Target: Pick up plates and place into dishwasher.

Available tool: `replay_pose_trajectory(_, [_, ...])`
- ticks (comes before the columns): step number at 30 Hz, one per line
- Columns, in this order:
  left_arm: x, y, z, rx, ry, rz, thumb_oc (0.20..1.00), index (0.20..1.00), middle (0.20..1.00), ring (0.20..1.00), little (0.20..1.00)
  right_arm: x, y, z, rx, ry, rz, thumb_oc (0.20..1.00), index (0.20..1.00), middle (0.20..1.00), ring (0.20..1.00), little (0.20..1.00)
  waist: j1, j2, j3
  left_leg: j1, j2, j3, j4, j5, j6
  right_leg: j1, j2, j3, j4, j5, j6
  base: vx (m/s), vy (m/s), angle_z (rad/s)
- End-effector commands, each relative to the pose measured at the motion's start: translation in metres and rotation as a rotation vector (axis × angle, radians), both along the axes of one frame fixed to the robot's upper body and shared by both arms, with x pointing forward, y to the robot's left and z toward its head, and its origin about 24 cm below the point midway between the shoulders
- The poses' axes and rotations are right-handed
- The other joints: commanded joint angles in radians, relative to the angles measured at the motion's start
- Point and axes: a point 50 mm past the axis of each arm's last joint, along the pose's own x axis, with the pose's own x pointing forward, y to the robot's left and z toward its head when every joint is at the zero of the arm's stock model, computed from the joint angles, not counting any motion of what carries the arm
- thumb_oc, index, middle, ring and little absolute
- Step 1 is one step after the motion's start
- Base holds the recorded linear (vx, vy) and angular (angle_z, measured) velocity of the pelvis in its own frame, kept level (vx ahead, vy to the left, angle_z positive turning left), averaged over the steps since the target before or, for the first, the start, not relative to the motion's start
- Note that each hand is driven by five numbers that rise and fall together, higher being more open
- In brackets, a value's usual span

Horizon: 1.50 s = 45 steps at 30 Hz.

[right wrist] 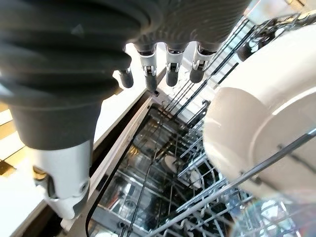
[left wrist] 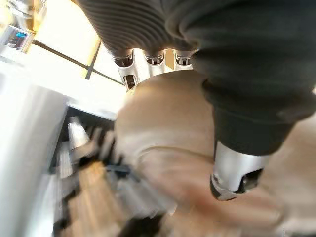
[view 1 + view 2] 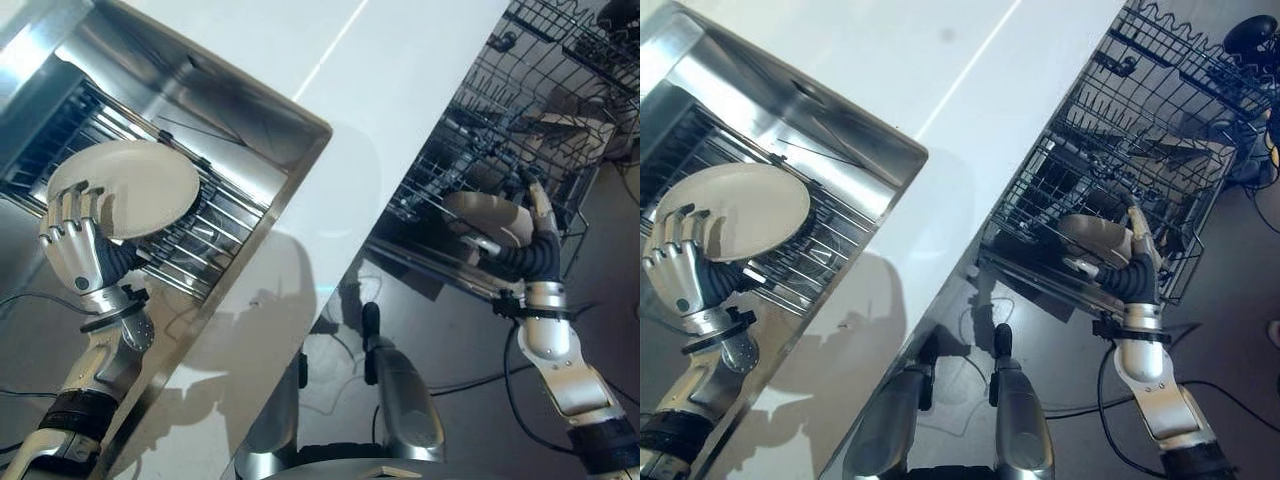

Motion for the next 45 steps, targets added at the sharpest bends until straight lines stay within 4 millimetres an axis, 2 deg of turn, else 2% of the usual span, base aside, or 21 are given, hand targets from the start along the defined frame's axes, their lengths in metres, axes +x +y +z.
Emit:
replay_pose_trajectory(1, [-0.025,-0.016,-0.008,-0.08,-0.001,-0.117,0.2,0.2,0.2,0.2,0.2,-0.013,-0.001,0.033,-0.064,-0.161,0.054,1.0,1.0,1.0,1.0,1.0,0.031,-0.012,-0.054,-0.044,-0.032,-0.007,0.056,-0.017,-0.001,0.01,-0.048,-0.034,0.081,-0.046,0.098,0.08,-0.05,0.16])
replay_pose_trajectory(9, [-0.048,-0.013,-0.004,-0.077,0.081,-0.186,0.2,0.2,0.2,0.2,0.2,-0.031,-0.012,0.02,-0.043,-0.081,0.041,1.0,1.0,1.0,1.0,1.0,0.047,-0.018,-0.107,0.042,-0.023,-0.018,0.026,-0.008,-0.01,0.102,-0.045,-0.06,0.056,-0.048,0.097,0.1,-0.043,0.11])
replay_pose_trajectory(19, [-0.059,-0.012,-0.012,0.021,0.254,-0.251,0.2,0.2,0.2,0.2,0.2,-0.048,-0.022,0.003,-0.02,0.014,0.028,1.0,1.0,1.0,1.0,1.0,0.044,-0.028,-0.154,0.138,-0.008,-0.018,-0.015,-0.002,-0.012,0.182,-0.028,-0.048,0.027,-0.038,0.109,0.1,-0.034,0.02])
replay_pose_trajectory(26, [-0.062,-0.009,-0.016,0.145,0.395,-0.27,0.2,0.2,0.2,0.2,0.2,-0.058,-0.027,-0.007,-0.017,0.08,0.032,1.0,1.0,1.0,1.0,1.0,0.029,-0.031,-0.153,0.177,0.0,-0.008,-0.022,-0.001,-0.006,0.195,-0.014,-0.019,0.038,-0.026,0.125,0.1,-0.017,-0.05])
replay_pose_trajectory(27, [-0.061,-0.007,-0.018,0.157,0.425,-0.264,0.379,0.379,0.379,0.379,0.379,-0.058,-0.027,-0.008,-0.016,0.085,0.035,1.0,1.0,1.0,1.0,1.0,0.028,-0.031,-0.149,0.18,0.001,-0.007,-0.021,-0.002,-0.004,0.196,-0.013,-0.017,0.039,-0.025,0.128,0.06,-0.005,-0.08])
replay_pose_trajectory(28, [-0.06,-0.006,-0.018,0.178,0.458,-0.27,0.824,0.824,0.824,0.824,0.824,-0.058,-0.028,-0.008,-0.016,0.09,0.039,1.0,1.0,1.0,1.0,1.0,0.026,-0.032,-0.145,0.181,0.001,-0.006,-0.02,-0.003,-0.003,0.195,-0.012,-0.015,0.041,-0.024,0.13,0.04,-0.001,-0.07])
replay_pose_trajectory(29, [-0.06,-0.006,-0.018,0.188,0.468,-0.276,1.0,1.0,1.0,1.0,1.0,-0.058,-0.028,-0.008,-0.016,0.091,0.041,1.0,1.0,1.0,1.0,1.0,0.025,-0.032,-0.144,0.182,0.001,-0.005,-0.019,-0.003,-0.003,0.194,-0.012,-0.013,0.043,-0.024,0.131,0.04,0.003,-0.07])
replay_pose_trajectory(31, [-0.06,-0.005,-0.022,0.261,0.553,-0.279,1.0,1.0,1.0,1.0,1.0,-0.059,-0.028,-0.008,-0.017,0.098,0.052,1.0,1.0,1.0,1.0,1.0,0.02,-0.031,-0.135,0.179,0.001,-0.001,-0.013,-0.001,0.0,0.188,-0.009,-0.006,0.053,-0.02,0.137,0.04,0.012,-0.07])
replay_pose_trajectory(38, [-0.049,0.002,-0.024,0.411,0.69,-0.261,1.0,1.0,1.0,1.0,1.0,-0.052,-0.027,-0.008,-0.029,0.101,0.079,1.0,1.0,1.0,1.0,1.0,0.011,-0.028,-0.105,0.143,0.0,0.008,0.018,0.011,0.0,0.155,-0.008,-0.001,0.079,-0.009,0.146,0.0,0.025,-0.02])
replay_pose_trajectory(45, [-0.04,0.025,-0.024,0.459,0.708,-0.108,1.0,1.0,1.0,1.0,1.0,-0.042,-0.021,-0.01,-0.034,0.099,0.092,1.0,1.0,1.0,1.0,1.0,0.012,-0.039,-0.085,0.108,0.002,0.008,0.033,0.019,0.0,0.124,-0.001,0.004,0.091,0.0,0.153,0.0,0.0,0.0])
